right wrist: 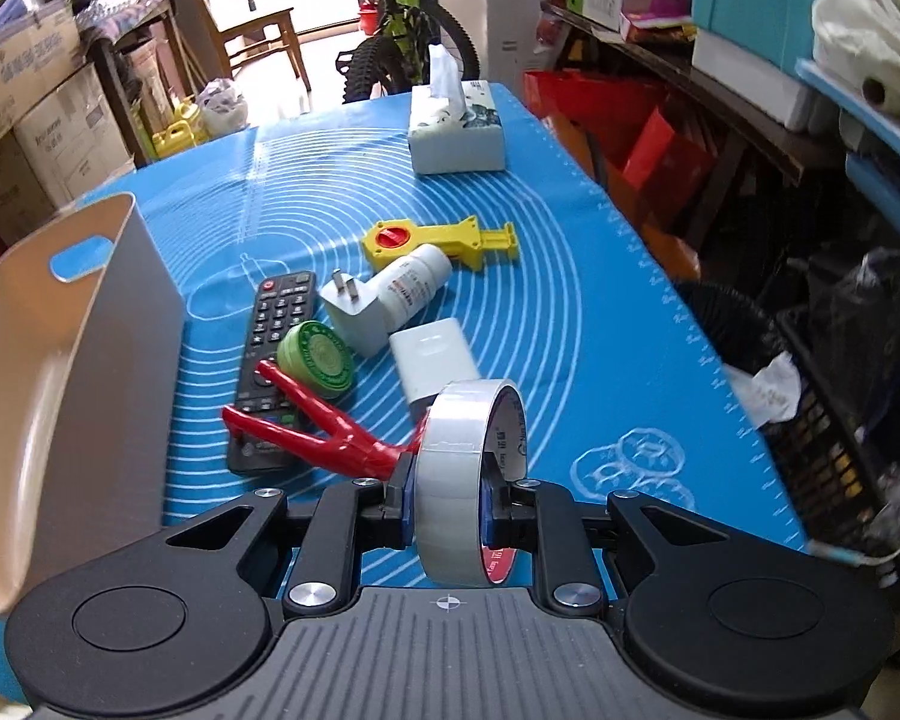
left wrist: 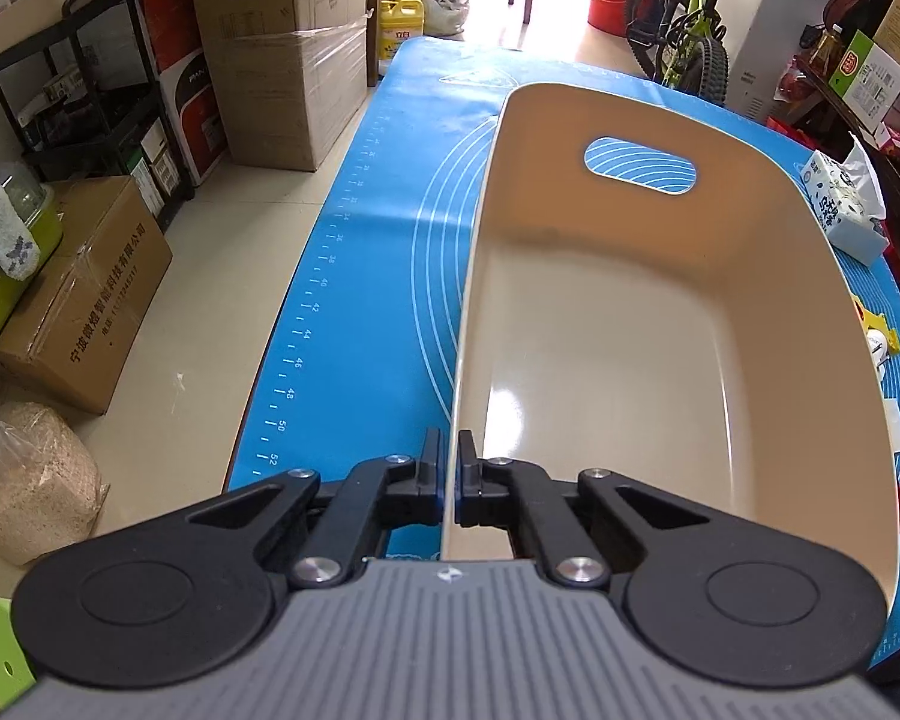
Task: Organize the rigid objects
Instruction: 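Carry the tape roll with the right tool into the basket and release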
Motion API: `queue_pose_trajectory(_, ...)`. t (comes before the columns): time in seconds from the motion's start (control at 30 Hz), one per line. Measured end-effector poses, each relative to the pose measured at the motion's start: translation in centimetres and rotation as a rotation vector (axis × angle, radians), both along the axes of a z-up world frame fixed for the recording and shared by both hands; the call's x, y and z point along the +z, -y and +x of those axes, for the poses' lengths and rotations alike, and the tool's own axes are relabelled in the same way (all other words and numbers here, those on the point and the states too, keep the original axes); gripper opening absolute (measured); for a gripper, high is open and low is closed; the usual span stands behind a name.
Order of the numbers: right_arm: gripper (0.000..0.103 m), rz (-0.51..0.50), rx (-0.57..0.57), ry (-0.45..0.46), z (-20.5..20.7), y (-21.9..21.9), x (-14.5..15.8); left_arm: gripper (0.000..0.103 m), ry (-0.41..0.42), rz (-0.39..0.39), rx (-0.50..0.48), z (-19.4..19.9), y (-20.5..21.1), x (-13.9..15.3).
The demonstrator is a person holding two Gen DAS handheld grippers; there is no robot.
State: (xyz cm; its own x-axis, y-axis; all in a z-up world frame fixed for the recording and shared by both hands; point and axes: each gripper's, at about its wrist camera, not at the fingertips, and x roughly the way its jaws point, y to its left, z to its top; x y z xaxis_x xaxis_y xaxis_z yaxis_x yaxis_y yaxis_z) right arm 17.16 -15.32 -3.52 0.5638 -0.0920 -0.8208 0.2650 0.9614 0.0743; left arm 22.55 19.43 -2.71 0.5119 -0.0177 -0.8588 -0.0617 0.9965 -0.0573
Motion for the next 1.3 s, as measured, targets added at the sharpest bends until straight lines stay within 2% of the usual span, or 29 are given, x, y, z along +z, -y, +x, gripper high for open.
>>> queue_pose_trajectory(0.23,0.029,-0.025,0.002,0.044,0.4,0.3,1.2,0.004,0.0,0.0,0.0,0.0,0.0,0.0)
queue_pose_trajectory(0.47,0.029,-0.027,0.048,0.154,1.7,-1.5,4.5,0.004,0.0,0.0,0.0,0.0,0.0,0.0)
queue_pose_trajectory(0.67,0.029,0.006,0.134,0.247,3.2,-4.9,7.0,0.004,-0.003,0.002,-0.002,0.0,0.0,-0.1)
queue_pose_trajectory(0.93,0.029,0.086,0.271,0.319,4.9,-10.9,8.3,0.004,-0.004,0.004,-0.005,0.0,0.1,-0.2)
queue_pose_trajectory(1.13,0.029,0.116,0.382,0.313,5.6,-15.7,7.2,0.004,-0.004,-0.002,-0.002,0.1,0.0,-0.2)
queue_pose_trajectory(1.3,0.029,0.146,0.442,0.225,6.6,-18.7,4.9,0.004,-0.006,-0.003,-0.006,0.0,0.1,-0.2)
